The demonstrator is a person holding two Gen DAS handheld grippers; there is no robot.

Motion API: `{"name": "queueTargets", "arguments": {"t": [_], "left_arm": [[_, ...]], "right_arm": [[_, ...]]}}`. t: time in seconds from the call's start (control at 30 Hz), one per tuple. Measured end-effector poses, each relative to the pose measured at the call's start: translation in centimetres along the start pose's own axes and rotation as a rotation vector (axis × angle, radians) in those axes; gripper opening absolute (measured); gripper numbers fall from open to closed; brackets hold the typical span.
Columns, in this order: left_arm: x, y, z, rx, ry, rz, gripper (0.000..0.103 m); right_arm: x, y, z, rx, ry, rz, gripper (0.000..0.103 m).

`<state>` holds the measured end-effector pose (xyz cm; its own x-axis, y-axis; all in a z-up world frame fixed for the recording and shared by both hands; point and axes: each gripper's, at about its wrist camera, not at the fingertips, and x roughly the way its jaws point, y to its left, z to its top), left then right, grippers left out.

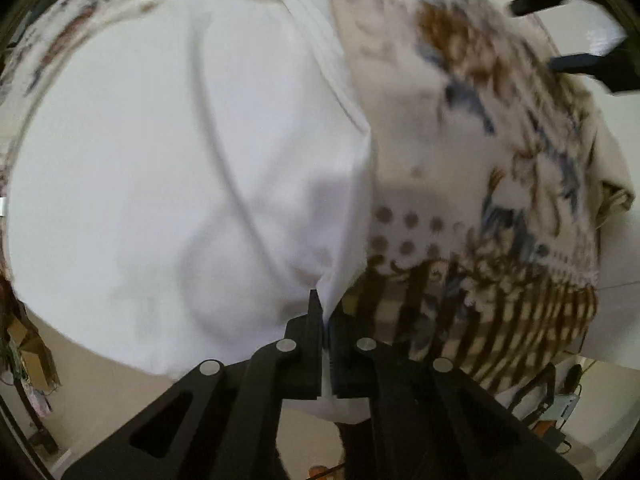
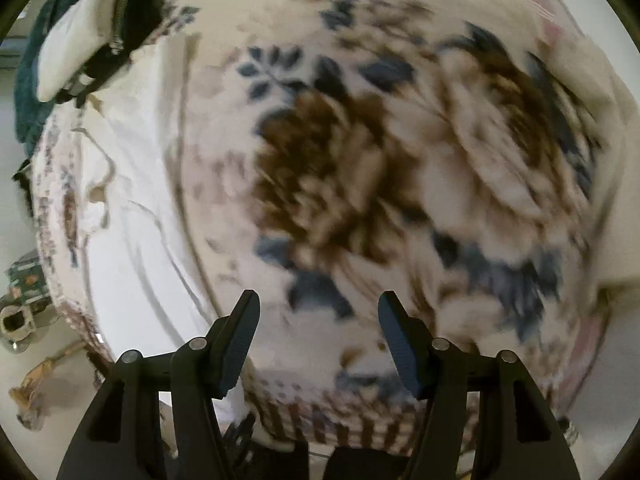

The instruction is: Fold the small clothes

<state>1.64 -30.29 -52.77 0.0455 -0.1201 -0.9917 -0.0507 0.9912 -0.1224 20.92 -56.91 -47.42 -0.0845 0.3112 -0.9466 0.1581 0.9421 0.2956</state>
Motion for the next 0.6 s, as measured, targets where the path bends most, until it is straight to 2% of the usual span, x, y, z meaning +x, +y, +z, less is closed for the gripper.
{"name": "queueTargets", "arguments": {"t": [0.23, 0.43, 0.5, 0.57, 0.6], "left_arm": [[-4.8, 4.8, -1.2, -0.038, -0.042, 0.025, 0.0], [-5.4, 8.0, 0.5, -0.096, -0.059, 0.028, 0.0], [-5.7, 8.9, 0.9, -0.121, -0.072, 0.024, 0.0], [-5.7, 9.7, 1.2, -0.139, -0.079, 0.02, 0.0], [-5.8, 10.3, 1.2, -0.154, -0.08, 0.013, 0.0]], "right_arm": [[3.7, 5.2, 10.4, -0.046, 0.002, 0.18, 0.064], [8.1, 9.7, 18.8, -0.028, -0.004, 0.316, 0.061], [9.4, 11.3, 20.4, -0.032, -0.007, 0.322, 0.046], [10.2, 12.9, 21.0, -0.048, -0.001, 0.286, 0.008], [10.1, 13.9, 21.1, -0.069, -0.011, 0.251, 0.004]]}}
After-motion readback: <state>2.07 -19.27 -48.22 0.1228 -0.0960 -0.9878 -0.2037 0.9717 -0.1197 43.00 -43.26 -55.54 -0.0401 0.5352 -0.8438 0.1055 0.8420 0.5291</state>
